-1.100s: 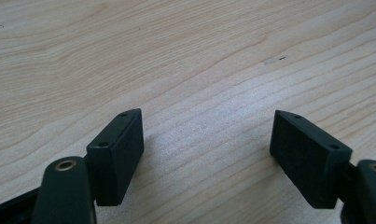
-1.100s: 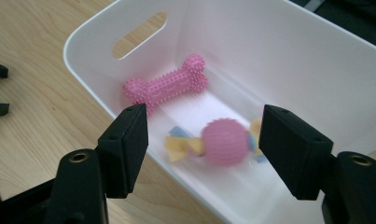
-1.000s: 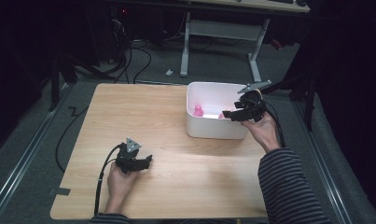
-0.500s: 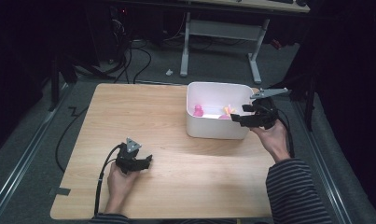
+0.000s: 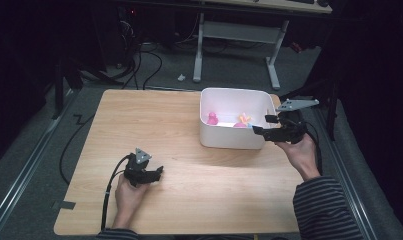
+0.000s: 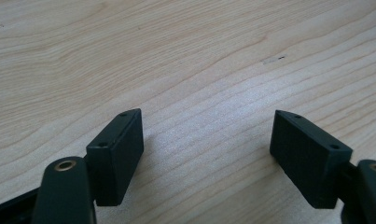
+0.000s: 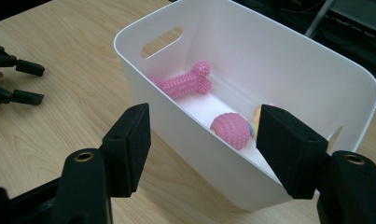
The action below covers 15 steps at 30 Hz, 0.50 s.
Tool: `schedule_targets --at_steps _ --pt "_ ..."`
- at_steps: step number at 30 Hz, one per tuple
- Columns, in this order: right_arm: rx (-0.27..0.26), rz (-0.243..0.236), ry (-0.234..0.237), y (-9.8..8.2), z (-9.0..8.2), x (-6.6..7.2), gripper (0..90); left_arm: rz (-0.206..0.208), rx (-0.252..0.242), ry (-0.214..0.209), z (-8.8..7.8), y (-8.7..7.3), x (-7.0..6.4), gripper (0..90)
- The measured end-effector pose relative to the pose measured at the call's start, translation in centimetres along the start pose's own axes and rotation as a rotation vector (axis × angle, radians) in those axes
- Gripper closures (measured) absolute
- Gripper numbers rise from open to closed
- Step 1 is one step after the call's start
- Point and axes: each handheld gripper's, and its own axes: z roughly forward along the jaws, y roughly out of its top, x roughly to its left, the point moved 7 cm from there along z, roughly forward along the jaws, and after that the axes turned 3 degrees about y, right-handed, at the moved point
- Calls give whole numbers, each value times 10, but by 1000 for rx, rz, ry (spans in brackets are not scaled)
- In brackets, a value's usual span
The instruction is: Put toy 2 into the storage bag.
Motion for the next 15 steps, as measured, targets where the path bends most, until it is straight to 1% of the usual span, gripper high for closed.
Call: schedule_targets --at_steps 8,11,13,15 --pt "-37 19 -5 -9 -16 1 358 -2 0 -1 0 0 0 261" --pt "-41 47 -22 -13 -23 1 365 -5 -1 0 0 0 0 261" --pt "-46 54 -33 -15 -29 3 368 -4 -1 -1 0 0 0 260" --pt "-53 55 -33 -18 -35 5 368 -3 -1 0 0 0 0 260"
